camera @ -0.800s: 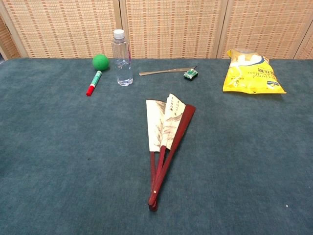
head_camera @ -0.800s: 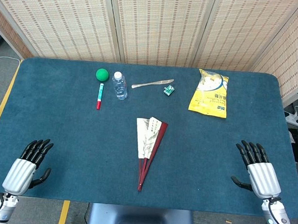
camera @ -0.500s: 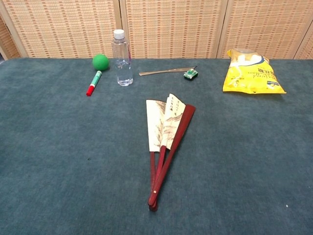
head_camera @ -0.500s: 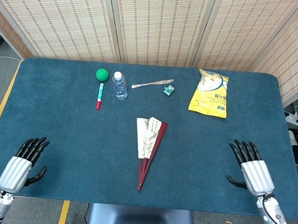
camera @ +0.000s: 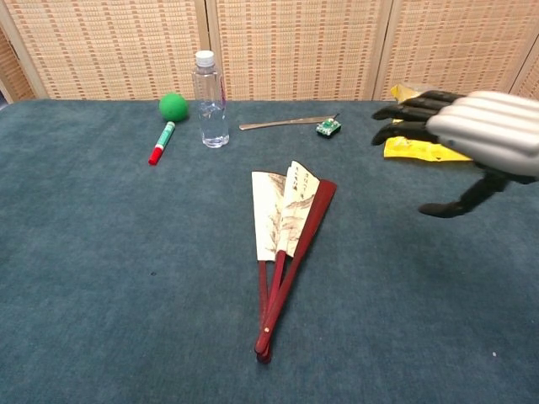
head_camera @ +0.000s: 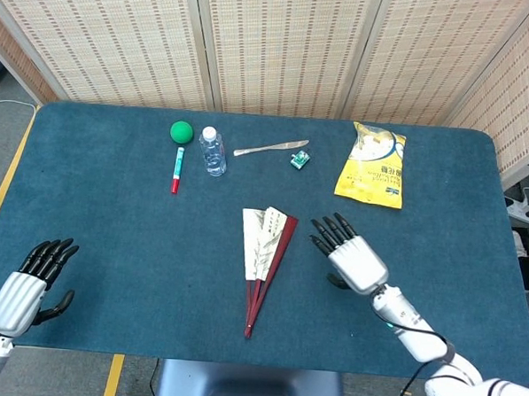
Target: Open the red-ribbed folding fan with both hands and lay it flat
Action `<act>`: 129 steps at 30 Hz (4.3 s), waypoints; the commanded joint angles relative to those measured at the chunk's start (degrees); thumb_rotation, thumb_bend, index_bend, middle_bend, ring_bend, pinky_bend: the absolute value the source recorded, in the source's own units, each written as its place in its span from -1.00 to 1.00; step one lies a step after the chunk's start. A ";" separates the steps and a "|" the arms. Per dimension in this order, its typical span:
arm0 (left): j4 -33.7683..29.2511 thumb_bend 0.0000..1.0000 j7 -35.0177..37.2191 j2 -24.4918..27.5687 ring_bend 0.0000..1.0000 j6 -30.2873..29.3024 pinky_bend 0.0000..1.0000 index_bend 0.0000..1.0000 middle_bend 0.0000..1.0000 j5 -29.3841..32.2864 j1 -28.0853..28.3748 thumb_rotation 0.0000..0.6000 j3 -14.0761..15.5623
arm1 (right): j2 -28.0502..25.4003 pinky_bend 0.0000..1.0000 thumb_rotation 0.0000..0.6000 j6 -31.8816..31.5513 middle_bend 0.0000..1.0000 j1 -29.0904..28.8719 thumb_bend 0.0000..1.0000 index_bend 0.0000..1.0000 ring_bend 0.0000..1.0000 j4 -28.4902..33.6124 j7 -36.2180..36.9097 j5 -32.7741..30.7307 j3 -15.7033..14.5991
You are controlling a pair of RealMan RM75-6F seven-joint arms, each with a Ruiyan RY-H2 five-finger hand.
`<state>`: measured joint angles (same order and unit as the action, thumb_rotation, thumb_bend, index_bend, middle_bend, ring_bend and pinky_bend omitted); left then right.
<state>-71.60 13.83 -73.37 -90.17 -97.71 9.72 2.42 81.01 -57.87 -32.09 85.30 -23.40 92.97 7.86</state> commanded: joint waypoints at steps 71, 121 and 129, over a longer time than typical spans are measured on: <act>0.13 -0.14 0.69 0.38 -1.00 1.58 -0.86 -1.00 -1.00 1.23 0.47 1.00 0.13 | 23.27 -1.00 1.00 4.47 -0.83 -15.36 -0.32 0.49 -1.00 -26.03 5.24 -8.45 0.07; 6.80 -0.16 39.23 -8.85 -1.00 16.30 -0.78 -1.00 -1.00 -1.04 15.90 1.00 0.93 | 7.57 -1.00 1.00 2.52 -0.77 -20.35 -0.32 0.55 -1.00 14.25 6.18 -22.38 14.11; 8.73 -0.17 42.33 -14.99 -1.00 10.61 -0.76 -1.00 -1.00 1.40 17.94 1.00 -4.83 | 11.54 -1.00 1.00 2.89 -0.77 -23.61 -0.32 0.55 -1.00 15.51 8.63 -28.65 16.60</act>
<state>-63.91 56.54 -86.43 -78.50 -97.72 26.80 -0.45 91.91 -54.92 -55.16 100.57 -15.15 64.96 24.12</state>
